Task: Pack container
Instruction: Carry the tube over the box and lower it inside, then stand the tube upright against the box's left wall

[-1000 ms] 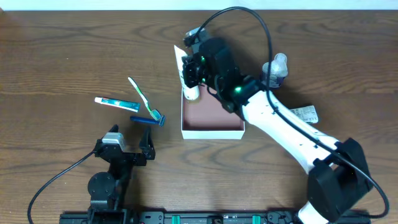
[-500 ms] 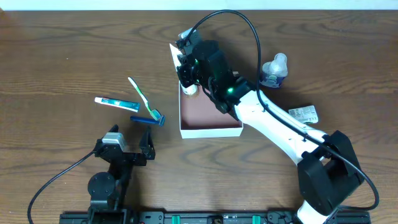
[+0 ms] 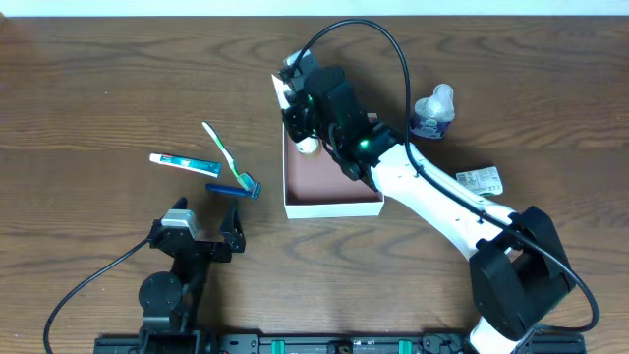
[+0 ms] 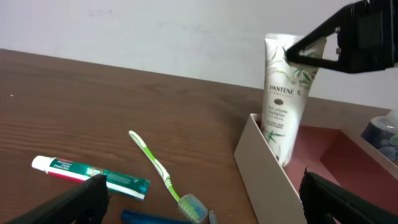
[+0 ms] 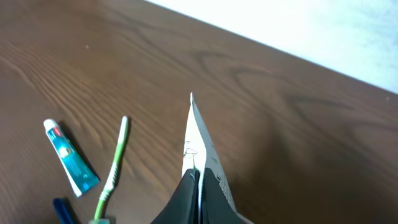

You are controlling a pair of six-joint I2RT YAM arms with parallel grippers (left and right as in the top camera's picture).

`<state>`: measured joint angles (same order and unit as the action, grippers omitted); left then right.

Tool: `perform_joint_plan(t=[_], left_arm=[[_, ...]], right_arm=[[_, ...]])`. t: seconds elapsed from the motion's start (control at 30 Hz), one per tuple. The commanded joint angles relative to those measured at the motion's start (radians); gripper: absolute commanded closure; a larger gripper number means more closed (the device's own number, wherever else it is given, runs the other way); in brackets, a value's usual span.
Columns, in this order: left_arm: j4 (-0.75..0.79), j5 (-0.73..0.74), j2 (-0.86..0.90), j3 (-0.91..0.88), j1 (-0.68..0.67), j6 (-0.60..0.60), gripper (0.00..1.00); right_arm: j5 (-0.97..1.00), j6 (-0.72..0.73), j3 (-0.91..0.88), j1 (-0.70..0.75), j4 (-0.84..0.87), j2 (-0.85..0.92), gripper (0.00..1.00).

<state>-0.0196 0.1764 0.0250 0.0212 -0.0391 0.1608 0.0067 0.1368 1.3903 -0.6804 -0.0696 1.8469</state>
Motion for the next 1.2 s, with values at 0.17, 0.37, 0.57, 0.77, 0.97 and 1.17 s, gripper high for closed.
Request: perform_joint_plan(t=[0.17,0.37,0.57,0.77,0.97,1.17], left_arm=[[-0.035,0.007,-0.001,-0.017,0.005,0.002,0.02],[-0.035,0.007,-0.001,-0.017,0.005,0.002,0.02],[-0.035,0.007,-0.001,-0.017,0.005,0.002,0.02],[-0.035,0.007,-0.001,-0.017,0.005,0.002,0.02],[-0.035,0.007,-0.001,-0.017,0.005,0.002,0.02],[-0.035,0.007,-0.001,-0.017,0.005,0.002,0.02]], right_arm=[[0.016,-0.019,0.002,-0.007,-0.043,-0.011,0.99],[0.016,-0.049,0.002,-0.007,0.039,-0.011,0.99],[0.015,-0.054,0.002,-0.007,0.117,-0.011,0.99],[0.011,-0.100,0.002,-0.011,0.138,-0.011,0.99],[0.008,-0.169,-0.056,-0.028,0.243,-0.011,0.98],[0.003,-0.179,-0.174,-0.027,0.455,-0.011,0.99]])
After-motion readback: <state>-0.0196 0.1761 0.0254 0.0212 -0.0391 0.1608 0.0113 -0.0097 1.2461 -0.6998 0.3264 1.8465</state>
